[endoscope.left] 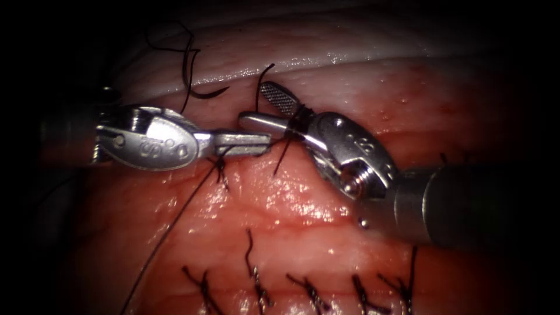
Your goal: Wound Closure
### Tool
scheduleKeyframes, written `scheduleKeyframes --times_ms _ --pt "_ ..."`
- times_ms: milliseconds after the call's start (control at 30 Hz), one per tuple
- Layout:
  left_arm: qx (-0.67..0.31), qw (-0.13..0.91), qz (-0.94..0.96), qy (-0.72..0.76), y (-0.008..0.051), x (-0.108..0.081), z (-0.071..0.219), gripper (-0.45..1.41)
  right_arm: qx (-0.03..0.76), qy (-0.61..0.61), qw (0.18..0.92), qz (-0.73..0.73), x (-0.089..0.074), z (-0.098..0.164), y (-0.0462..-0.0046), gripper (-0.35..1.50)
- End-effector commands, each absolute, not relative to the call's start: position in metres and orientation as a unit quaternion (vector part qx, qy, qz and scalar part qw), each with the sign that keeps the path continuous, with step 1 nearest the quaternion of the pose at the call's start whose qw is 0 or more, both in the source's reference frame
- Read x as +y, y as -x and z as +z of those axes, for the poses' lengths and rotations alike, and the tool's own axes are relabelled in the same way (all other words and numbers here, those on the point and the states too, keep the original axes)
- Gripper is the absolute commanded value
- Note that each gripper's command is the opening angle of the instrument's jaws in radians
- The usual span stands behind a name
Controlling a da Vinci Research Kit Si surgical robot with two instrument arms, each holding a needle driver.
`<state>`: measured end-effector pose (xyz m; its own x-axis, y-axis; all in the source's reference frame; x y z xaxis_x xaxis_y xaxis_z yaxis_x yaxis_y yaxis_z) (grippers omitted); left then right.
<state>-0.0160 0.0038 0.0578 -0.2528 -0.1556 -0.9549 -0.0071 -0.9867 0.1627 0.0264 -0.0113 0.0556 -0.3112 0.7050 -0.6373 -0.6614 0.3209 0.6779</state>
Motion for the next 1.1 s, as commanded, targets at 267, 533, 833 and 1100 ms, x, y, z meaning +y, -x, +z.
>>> scheduleKeyframes --times_ms 267,533,833,1100 --pt "-0.066 0.045 -0.789 -0.609 0.0163 0.0050 0.0588 -0.45 0.541 -0.015 0.568 0.620 -0.0107 0.0560 -0.0275 0.79" --pt "-0.066 0.045 -0.790 -0.608 0.0160 0.0054 0.0593 -0.45 0.527 -0.027 0.556 0.642 -0.0099 0.0567 -0.0291 0.67" --pt "-0.066 0.046 -0.790 -0.608 0.0157 0.0055 0.0597 -0.45 0.526 -0.020 0.554 0.645 -0.0097 0.0570 -0.0309 0.07" --pt "-0.067 0.047 -0.791 -0.606 0.0153 0.0050 0.0596 -0.45 0.510 -0.021 0.568 0.646 -0.0105 0.0574 -0.0306 0.62"
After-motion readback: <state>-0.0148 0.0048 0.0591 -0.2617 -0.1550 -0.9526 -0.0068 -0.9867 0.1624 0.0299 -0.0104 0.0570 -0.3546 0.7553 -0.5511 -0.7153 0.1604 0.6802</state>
